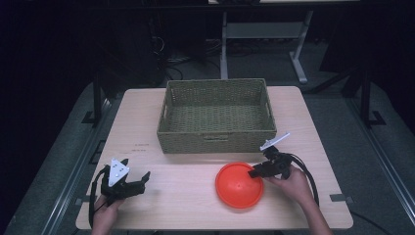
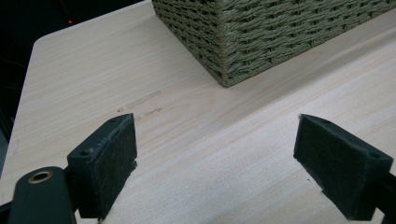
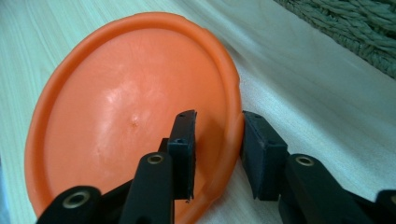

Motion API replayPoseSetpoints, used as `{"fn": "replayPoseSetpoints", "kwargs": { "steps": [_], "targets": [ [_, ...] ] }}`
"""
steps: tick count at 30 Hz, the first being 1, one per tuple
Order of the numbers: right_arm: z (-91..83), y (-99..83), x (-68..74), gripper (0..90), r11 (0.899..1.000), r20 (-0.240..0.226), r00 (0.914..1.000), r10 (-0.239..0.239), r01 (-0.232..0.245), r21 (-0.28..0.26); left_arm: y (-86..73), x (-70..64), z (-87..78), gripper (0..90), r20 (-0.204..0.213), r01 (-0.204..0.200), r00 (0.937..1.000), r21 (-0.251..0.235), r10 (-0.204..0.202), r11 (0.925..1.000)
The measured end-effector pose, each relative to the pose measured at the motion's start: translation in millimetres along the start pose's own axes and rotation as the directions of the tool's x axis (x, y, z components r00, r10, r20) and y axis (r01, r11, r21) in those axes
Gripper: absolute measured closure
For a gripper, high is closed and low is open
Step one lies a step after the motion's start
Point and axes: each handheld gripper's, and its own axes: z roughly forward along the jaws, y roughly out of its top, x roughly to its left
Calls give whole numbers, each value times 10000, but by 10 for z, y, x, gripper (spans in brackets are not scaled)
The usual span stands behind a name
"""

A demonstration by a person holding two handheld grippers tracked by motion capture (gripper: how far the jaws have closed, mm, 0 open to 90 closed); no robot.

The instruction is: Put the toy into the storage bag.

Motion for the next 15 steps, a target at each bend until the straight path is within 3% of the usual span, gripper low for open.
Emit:
{"fn": "replayPoseSetpoints", "kwargs": {
  "steps": [3,7,12,14,15],
  "targets": [
    [-9,-2,-26,688,9998,-177,9996,205,-206,-57,1,-1,3,128,9,-25,10000,-4,25,10000],
    [-64,9,-18,745,9992,-367,9992,131,-145,-372,0,0,7,128,2,-120,9999,45,120,9999],
    [-115,55,58,771,9995,-28,9998,-176,175,-259,1,3,8,128,-21,-130,9999,87,130,9999],
    [-163,74,97,797,9990,-62,9997,-223,220,-386,1,-2,7,128,-16,-111,9999,42,111,9999],
    [-218,80,123,814,9971,-303,9993,-237,214,-733,-1,-2,6,128,-15,-146,9999,40,146,9999]
  ]
}}
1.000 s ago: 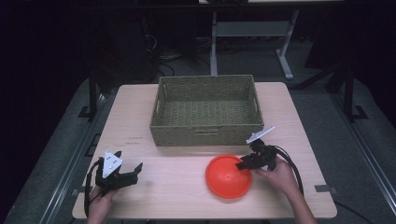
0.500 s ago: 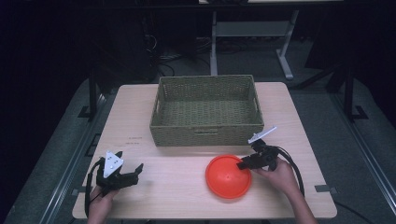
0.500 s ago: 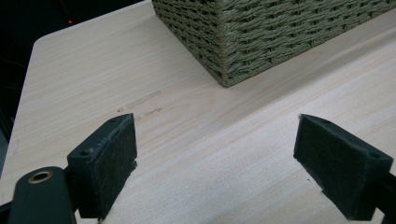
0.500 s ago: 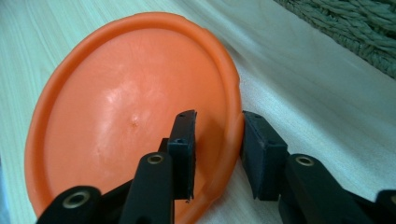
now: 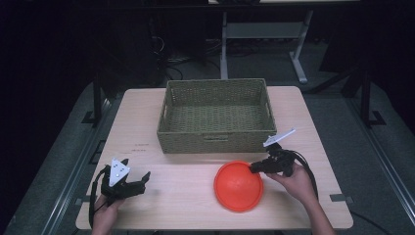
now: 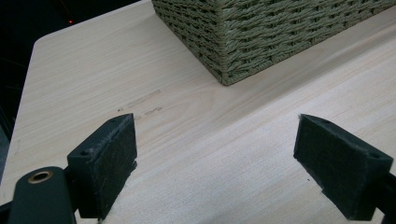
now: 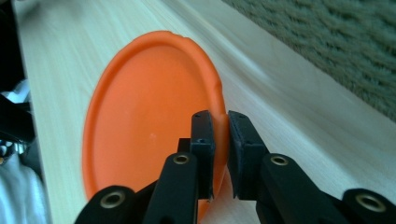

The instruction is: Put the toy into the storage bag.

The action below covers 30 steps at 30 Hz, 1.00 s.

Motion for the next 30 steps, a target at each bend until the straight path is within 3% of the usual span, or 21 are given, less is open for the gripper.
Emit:
{"fn": "replayPoseSetpoints", "kwargs": {
  "steps": [7,16,30],
  "targets": [
    [-91,68,159,817,9985,551,9970,-548,545,82,-5,2,-7,128,-18,73,10000,-14,-73,10000],
    [-239,153,298,820,9965,747,9939,-808,820,-137,-4,1,-8,128,-12,65,10000,-6,-65,10000],
    [-421,235,349,822,9955,770,9940,-773,812,-487,-5,-2,-9,128,-11,-9,10000,45,9,10000]
  ]
}}
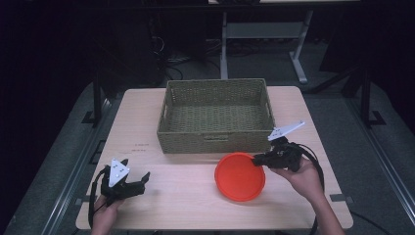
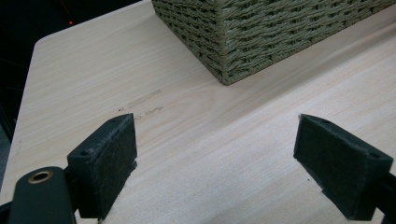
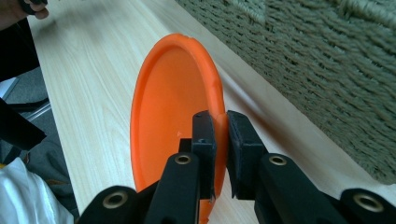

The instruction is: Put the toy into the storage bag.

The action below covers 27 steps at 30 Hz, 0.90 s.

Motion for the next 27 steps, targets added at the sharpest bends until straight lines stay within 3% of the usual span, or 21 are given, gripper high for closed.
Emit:
{"fn": "replayPoseSetpoints", "kwargs": {
  "steps": [13,27],
  "targets": [
    [-204,147,35,822,9996,-19,9999,-159,159,-237,-5,9,7,128,-47,43,10000,91,-42,9999],
    [-376,341,66,822,9980,278,9992,-290,305,-549,-6,10,6,128,-33,-8,10000,60,8,10000]
  ]
}}
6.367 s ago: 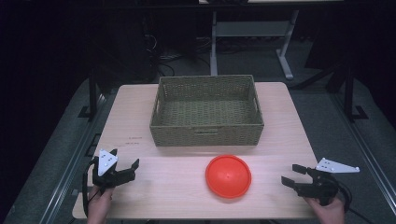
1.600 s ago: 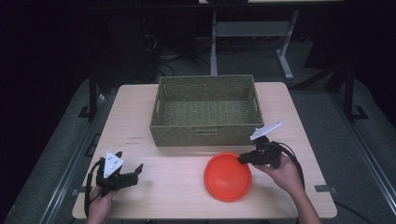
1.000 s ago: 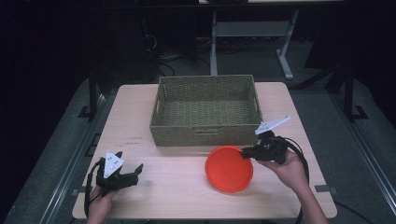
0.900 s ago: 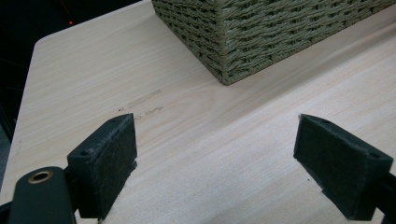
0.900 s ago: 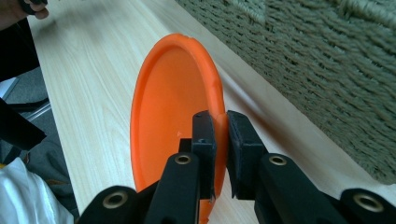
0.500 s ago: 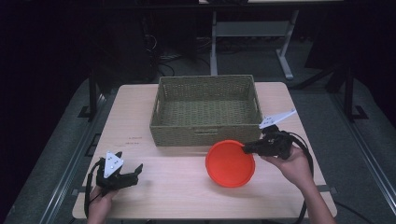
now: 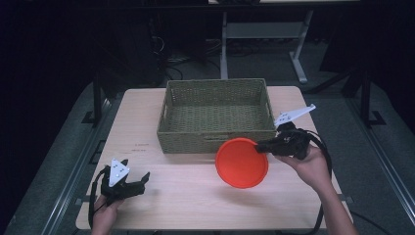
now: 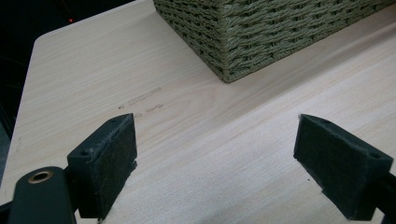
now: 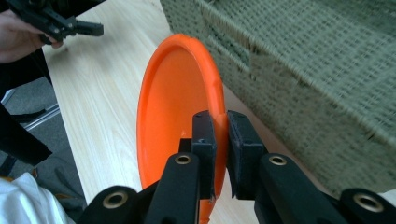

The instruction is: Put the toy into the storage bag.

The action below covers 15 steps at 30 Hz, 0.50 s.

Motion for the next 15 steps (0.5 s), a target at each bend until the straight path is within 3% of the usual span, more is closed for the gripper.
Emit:
{"fn": "replayPoseSetpoints", "kwargs": {
  "steps": [15],
  "targets": [
    [-100,234,14,822,9999,117,9999,-108,107,15,-4,5,3,128,-12,90,10000,-8,-90,10000]
  ]
}}
